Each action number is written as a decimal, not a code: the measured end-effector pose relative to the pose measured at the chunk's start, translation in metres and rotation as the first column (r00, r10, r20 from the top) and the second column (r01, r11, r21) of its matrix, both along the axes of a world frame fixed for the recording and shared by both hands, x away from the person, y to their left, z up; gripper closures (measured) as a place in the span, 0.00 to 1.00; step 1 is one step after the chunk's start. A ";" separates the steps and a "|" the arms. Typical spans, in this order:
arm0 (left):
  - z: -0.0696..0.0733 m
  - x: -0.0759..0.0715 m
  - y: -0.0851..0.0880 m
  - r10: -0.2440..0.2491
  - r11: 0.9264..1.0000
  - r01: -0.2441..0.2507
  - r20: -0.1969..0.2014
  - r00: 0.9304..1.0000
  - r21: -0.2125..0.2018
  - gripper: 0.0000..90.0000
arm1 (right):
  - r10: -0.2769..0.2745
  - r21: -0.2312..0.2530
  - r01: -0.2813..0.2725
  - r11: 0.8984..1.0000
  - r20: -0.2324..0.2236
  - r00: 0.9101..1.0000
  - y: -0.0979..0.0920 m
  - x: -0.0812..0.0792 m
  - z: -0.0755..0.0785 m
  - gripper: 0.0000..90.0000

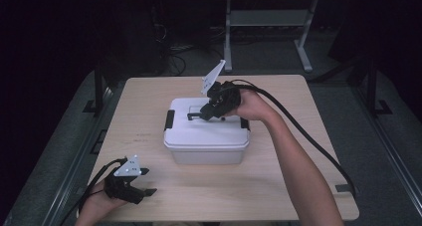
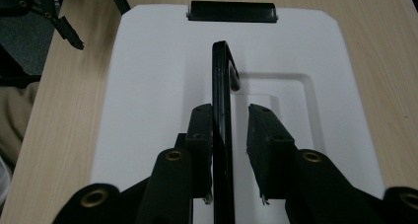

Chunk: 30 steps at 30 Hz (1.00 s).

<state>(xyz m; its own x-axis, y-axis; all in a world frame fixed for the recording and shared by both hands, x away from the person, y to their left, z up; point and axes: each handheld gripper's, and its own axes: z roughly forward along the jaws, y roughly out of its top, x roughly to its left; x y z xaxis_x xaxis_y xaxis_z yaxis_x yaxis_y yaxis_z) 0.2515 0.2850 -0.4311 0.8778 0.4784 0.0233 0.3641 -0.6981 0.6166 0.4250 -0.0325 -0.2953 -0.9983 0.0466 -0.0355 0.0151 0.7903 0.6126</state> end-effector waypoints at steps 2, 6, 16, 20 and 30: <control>0.000 0.000 -0.001 0.000 1.000 0.000 -0.002 1.000 0.000 0.30 | -0.003 0.004 0.003 1.000 -0.004 1.000 -0.001 -0.001 0.001 0.79; -0.001 -0.001 -0.002 -0.007 1.000 0.007 -0.004 1.000 0.003 0.30 | -0.002 0.009 0.002 1.000 -0.005 1.000 -0.002 -0.004 0.004 0.77; 0.001 -0.003 -0.001 -0.006 1.000 0.006 -0.002 1.000 0.006 0.30 | -0.010 0.007 0.010 1.000 -0.027 1.000 -0.004 -0.011 0.009 0.68; 0.001 -0.004 -0.002 -0.007 1.000 0.007 -0.002 1.000 0.004 0.30 | -0.019 0.010 0.020 1.000 -0.029 0.999 -0.007 -0.013 0.012 0.66; -0.001 -0.004 -0.004 -0.020 1.000 0.020 -0.005 1.000 0.013 0.30 | -0.040 0.007 0.040 0.999 -0.025 0.999 -0.017 -0.016 0.009 0.62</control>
<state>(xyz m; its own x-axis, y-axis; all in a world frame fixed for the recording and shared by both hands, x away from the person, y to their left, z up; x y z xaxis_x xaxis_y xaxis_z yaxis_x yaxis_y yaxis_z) 0.2478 0.2808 -0.4321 0.8872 0.4606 0.0250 0.3530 -0.7129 0.6060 0.4094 -0.0490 -0.2867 -0.9962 0.0863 -0.0101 0.0617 0.7843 0.6173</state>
